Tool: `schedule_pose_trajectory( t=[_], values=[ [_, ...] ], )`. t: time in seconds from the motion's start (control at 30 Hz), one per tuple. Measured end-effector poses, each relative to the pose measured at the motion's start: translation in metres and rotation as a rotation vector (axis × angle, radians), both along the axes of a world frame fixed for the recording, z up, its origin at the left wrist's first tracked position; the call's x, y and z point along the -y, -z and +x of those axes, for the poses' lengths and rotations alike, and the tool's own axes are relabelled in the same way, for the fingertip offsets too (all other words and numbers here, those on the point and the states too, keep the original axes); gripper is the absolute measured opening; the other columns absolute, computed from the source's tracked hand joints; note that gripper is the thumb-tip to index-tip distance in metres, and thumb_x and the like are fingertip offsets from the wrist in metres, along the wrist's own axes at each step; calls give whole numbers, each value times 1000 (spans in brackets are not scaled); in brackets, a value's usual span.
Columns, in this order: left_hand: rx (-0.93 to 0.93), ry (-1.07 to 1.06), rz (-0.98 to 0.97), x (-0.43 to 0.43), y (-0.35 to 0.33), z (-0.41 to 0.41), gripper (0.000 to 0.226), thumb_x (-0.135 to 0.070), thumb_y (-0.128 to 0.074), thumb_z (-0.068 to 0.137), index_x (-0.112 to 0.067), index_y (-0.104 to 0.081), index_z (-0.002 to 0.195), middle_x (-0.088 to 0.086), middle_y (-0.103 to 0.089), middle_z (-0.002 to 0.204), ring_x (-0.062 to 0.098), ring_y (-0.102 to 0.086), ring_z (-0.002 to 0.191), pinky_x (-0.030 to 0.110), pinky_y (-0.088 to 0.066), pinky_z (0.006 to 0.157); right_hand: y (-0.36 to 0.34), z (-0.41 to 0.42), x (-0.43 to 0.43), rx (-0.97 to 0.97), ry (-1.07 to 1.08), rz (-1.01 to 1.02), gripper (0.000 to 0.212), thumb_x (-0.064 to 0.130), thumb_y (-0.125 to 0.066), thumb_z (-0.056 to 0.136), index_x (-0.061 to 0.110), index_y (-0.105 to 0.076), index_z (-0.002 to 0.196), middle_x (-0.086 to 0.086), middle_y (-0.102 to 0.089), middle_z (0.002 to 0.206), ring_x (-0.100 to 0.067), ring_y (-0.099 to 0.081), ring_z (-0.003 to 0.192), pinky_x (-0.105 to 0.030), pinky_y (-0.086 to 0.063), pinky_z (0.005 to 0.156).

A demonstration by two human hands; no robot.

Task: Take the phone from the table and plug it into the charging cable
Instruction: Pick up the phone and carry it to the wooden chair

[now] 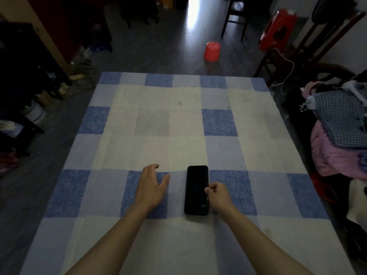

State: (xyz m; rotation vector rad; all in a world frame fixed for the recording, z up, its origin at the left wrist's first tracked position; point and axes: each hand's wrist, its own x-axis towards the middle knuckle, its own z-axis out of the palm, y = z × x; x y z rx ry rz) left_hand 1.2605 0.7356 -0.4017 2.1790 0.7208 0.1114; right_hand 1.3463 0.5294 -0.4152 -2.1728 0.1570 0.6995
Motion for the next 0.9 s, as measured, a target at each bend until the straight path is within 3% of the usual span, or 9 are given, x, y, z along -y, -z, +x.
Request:
schedule_pose_trajectory(
  t=[0.07,0.27,0.43,0.6,0.73,0.9],
  values=[
    [3,30,16,-3,-5,1,55,-41,-57,93,-11,-42,138,10,-44,142,25,-46,125,40,-41,103,-11,1,4,42,17,25,18,8,-55,96,3,-57,79,-9,-57,71,-18,-53,65,-33,-47,64],
    [52,148,105,-8,-33,25,53,-39,-53,95,-10,-43,138,12,-46,142,28,-45,127,39,-38,105,-60,0,11,177,100,113,8,4,-56,94,0,-63,94,-21,-70,94,-33,-66,90,-43,-53,80],
    [153,280,203,-4,-69,51,52,-38,-54,95,-9,-44,137,12,-48,140,27,-45,126,35,-36,103,-107,-5,25,301,142,161,9,3,-57,94,-3,-63,96,-21,-70,92,-29,-63,83,-38,-50,73],
    [269,321,316,15,-112,54,52,-43,-53,94,-16,-42,137,9,-48,140,25,-46,124,37,-41,101,-147,-16,47,377,168,225,10,7,-55,96,0,-62,97,-20,-69,94,-30,-63,84,-48,-53,78],
    [328,306,429,30,-148,44,53,-46,-53,93,-18,-42,137,7,-48,141,24,-47,123,37,-42,100,-169,-24,64,432,171,289,9,7,-55,95,8,-61,88,-16,-68,87,-23,-62,76,-36,-51,65],
    [388,233,556,51,-192,16,53,-46,-55,92,-19,-42,136,7,-49,138,25,-49,120,37,-43,96,-199,-45,90,481,179,433,15,6,-55,95,12,-60,82,-11,-67,81,-20,-61,72,-32,-49,60]
  ],
)
